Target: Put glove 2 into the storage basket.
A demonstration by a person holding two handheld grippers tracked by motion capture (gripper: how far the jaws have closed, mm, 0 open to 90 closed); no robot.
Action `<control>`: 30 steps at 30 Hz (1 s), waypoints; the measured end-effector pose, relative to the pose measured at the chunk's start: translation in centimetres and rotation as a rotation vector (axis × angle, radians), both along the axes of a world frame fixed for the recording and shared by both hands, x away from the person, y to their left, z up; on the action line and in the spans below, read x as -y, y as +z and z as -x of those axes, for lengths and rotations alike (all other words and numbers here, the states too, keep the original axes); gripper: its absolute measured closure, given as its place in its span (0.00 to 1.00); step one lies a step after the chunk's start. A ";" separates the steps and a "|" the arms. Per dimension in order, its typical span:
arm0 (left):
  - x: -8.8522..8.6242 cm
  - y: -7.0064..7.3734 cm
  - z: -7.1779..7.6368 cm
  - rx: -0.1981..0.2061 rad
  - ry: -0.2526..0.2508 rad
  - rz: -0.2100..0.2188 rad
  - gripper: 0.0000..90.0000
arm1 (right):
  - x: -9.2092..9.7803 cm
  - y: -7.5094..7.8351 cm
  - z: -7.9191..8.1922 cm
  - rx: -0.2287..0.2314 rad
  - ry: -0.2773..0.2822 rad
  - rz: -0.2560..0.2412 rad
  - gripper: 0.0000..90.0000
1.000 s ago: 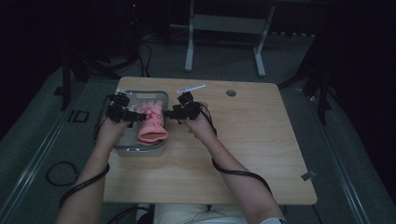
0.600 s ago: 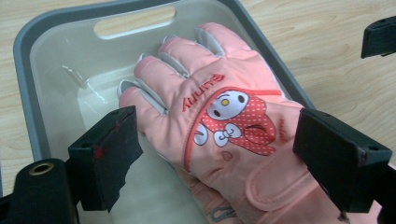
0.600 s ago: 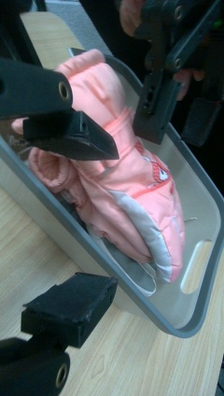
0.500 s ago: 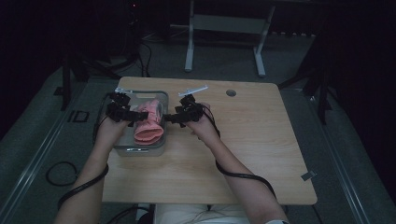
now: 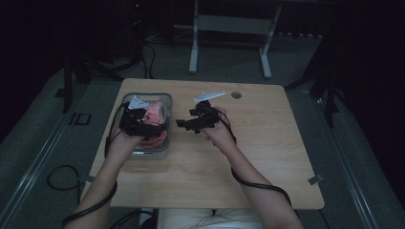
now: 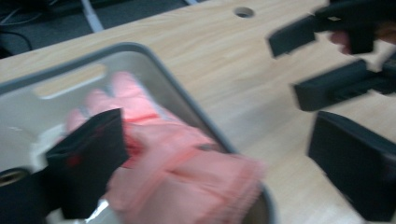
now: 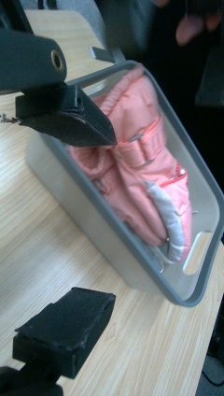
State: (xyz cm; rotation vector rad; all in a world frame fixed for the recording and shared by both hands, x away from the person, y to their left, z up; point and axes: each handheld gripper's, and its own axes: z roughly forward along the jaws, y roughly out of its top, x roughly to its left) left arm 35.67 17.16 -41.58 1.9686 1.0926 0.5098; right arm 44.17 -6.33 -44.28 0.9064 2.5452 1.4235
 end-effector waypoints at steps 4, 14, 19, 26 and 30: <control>1.5 0.2 1.3 0.020 -0.041 0.009 0.01 | 0.9 -0.3 0.6 0.012 0.009 0.011 0.22; 5.7 -0.2 3.9 0.072 -0.164 0.033 0.01 | 3.5 -1.4 1.9 0.028 0.015 0.020 0.22; 7.7 -1.0 4.4 0.058 -0.239 0.019 0.01 | 4.6 -2.1 2.6 0.037 0.023 0.035 0.22; 9.8 -2.3 4.9 0.045 -0.303 0.027 0.01 | 6.0 -2.9 3.3 0.045 0.015 0.037 0.22; 10.3 -2.6 5.0 0.033 -0.329 0.030 0.01 | 6.4 -3.3 3.6 0.049 0.016 0.035 0.22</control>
